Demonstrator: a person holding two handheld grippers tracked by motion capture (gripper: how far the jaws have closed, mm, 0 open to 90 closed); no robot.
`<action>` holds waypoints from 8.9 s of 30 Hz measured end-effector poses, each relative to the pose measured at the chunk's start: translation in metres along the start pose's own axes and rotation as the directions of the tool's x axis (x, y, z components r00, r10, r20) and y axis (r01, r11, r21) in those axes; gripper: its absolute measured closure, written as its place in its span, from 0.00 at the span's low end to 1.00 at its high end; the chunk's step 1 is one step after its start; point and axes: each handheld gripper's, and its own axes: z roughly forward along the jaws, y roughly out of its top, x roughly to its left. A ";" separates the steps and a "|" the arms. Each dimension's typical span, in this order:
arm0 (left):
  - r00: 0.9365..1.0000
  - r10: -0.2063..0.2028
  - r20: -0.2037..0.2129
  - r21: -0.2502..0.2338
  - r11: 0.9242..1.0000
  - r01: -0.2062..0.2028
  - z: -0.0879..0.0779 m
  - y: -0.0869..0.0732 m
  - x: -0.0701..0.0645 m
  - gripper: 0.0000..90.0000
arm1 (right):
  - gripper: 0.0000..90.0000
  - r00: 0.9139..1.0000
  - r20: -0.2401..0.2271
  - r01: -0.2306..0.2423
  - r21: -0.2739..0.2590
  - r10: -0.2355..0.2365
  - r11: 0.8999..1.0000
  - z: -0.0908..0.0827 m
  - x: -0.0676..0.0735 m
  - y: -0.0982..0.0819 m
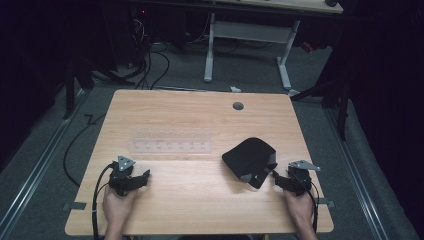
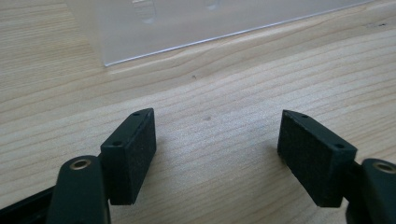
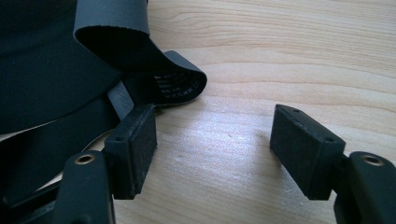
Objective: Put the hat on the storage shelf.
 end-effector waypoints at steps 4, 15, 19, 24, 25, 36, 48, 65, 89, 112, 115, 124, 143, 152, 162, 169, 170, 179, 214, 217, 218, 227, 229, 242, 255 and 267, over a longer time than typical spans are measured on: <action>1.000 0.005 0.002 0.002 1.000 -0.005 0.000 -0.001 0.000 0.31 | 0.36 1.000 0.003 -0.002 0.000 0.002 1.000 0.000 0.001 0.000; 1.000 0.001 0.004 0.003 1.000 -0.001 -0.001 0.000 0.000 0.30 | 0.39 1.000 -0.014 0.014 0.012 -0.014 1.000 -0.002 0.002 0.000; 1.000 0.001 0.004 0.004 1.000 -0.002 -0.001 0.000 0.000 0.30 | 0.42 1.000 -0.022 -0.003 0.005 0.003 1.000 -0.004 0.001 -0.001; 1.000 -0.003 0.005 0.004 1.000 0.003 -0.001 0.000 0.000 0.30 | 0.44 0.999 -0.038 0.001 -0.003 -0.001 1.000 -0.011 0.004 0.000; 1.000 -0.003 0.005 0.003 1.000 0.003 -0.001 0.000 0.000 0.30 | 0.45 0.999 -0.039 0.002 -0.010 -0.002 1.000 -0.014 0.005 -0.001; 1.000 0.000 0.005 0.003 1.000 0.000 -0.001 0.000 0.000 0.30 | 0.41 0.995 -0.098 0.001 -0.088 -0.010 0.996 -0.036 0.011 0.001; 1.000 0.007 0.003 0.003 1.000 -0.007 0.000 -0.001 0.000 0.30 | 0.38 0.988 -0.153 -0.011 -0.110 -0.006 0.994 -0.028 0.016 0.027; 1.000 0.007 0.003 0.002 1.000 -0.007 0.000 -0.001 0.000 0.30 | 0.37 0.979 -0.205 -0.019 -0.086 0.001 0.996 -0.001 0.021 0.055; 1.000 0.007 0.001 0.001 1.000 -0.007 0.000 -0.001 -0.001 0.30 | 0.52 0.948 -0.317 -0.047 -0.032 0.034 0.998 0.029 0.022 0.057; 1.000 0.012 0.018 0.008 1.000 -0.012 -0.001 -0.001 -0.002 0.33 | 0.91 0.899 -0.438 0.003 -0.012 -0.008 1.000 0.027 0.028 0.055; 0.999 0.013 0.030 0.010 1.000 -0.013 -0.001 -0.002 -0.003 0.32 | 0.92 0.899 -0.437 0.006 -0.017 -0.013 1.000 0.023 0.029 0.055; 0.999 0.015 0.038 0.013 1.000 -0.016 -0.001 -0.002 -0.004 0.32 | 0.93 0.902 -0.430 0.027 -0.023 -0.034 0.999 0.008 0.032 0.056; 0.991 0.023 0.129 0.040 0.999 -0.028 -0.010 -0.003 -0.017 0.32 | 0.93 0.870 -0.493 -0.039 -0.062 0.003 0.997 -0.021 0.031 0.054; 0.965 0.054 0.257 0.024 0.998 -0.062 -0.023 0.003 -0.046 0.32 | 0.93 0.854 -0.520 -0.039 -0.066 -0.001 0.997 -0.035 0.041 0.055; 0.918 0.086 0.386 0.031 0.994 -0.106 -0.036 0.002 -0.090 0.31 | 0.93 0.838 -0.545 -0.014 -0.074 -0.029 0.997 -0.044 0.056 0.057; 0.877 0.095 0.471 0.031 0.992 -0.124 -0.044 0.001 -0.118 0.31 | 0.93 0.822 -0.567 0.003 -0.075 -0.045 0.997 -0.048 0.068 0.060; 0.869 0.096 0.486 0.034 0.991 -0.128 -0.045 0.000 -0.121 0.31 | 0.93 0.821 -0.569 0.009 -0.073 -0.049 0.997 -0.048 0.069 0.060; 0.826 0.112 0.553 0.036 0.987 -0.158 -0.047 -0.006 -0.142 0.32 | 0.93 0.797 -0.599 0.044 -0.070 -0.078 0.997 -0.047 0.085 0.063; 0.798 0.265 0.541 -0.013 0.952 -0.307 -0.044 -0.019 -0.158 0.39 | 0.93 0.780 -0.616 0.114 -0.030 -0.108 0.993 -0.050 0.103 0.082; 0.795 0.276 0.540 -0.012 0.947 -0.320 -0.045 -0.019 -0.158 0.43 | 0.93 0.779 -0.615 0.122 -0.039 -0.120 0.992 -0.051 0.105 0.084; 0.786 0.264 0.559 -0.019 0.952 -0.307 -0.047 -0.018 -0.159 0.46 | 0.93 0.776 -0.620 0.120 -0.038 -0.118 0.992 -0.051 0.106 0.084; 0.783 0.252 0.568 -0.011 0.954 -0.299 -0.048 -0.014 -0.163 0.50 | 0.93 0.750 -0.654 0.112 -0.030 -0.105 0.993 -0.049 0.114 0.085; 0.776 0.267 0.571 -0.012 0.948 -0.318 -0.048 -0.015 -0.164 0.50 | 0.93 0.746 -0.657 0.117 -0.032 -0.110 0.993 -0.048 0.117 0.084; 0.725 0.217 0.654 0.051 0.943 -0.329 -0.056 -0.012 -0.165 0.83 | 0.87 0.724 -0.684 0.093 -0.034 -0.091 0.995 -0.049 0.116 0.083; 0.682 0.163 0.713 0.116 0.932 -0.343 -0.061 -0.013 -0.170 0.96 | 0.66 0.740 -0.668 0.047 -0.066 -0.079 0.997 -0.048 0.103 0.082; 0.717 0.077 0.693 0.120 0.968 -0.221 -0.066 0.004 -0.148 0.96 | 0.51 0.805 -0.593 -0.045 -0.117 -0.033 0.992 -0.046 0.066 0.063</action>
